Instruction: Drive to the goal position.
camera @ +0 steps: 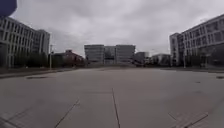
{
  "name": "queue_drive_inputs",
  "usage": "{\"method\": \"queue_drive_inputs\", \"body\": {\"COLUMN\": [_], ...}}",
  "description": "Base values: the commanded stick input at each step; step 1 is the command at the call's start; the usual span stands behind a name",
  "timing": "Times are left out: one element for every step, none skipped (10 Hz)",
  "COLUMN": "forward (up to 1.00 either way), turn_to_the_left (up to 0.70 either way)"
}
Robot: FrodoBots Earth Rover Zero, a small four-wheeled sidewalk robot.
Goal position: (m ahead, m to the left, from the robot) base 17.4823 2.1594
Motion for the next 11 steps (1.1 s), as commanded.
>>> {"method": "queue_drive_inputs", "body": {"forward": [0.70, 0.70, 0.70, 0.70, 0.70, 0.70, 0.70, 0.70, 0.70, 0.70, 0.70], "turn_to_the_left": [0.00, 0.00, 0.00, 0.02, 0.05, 0.12, 0.18, 0.11, 0.08, 0.09, 0.10]}}
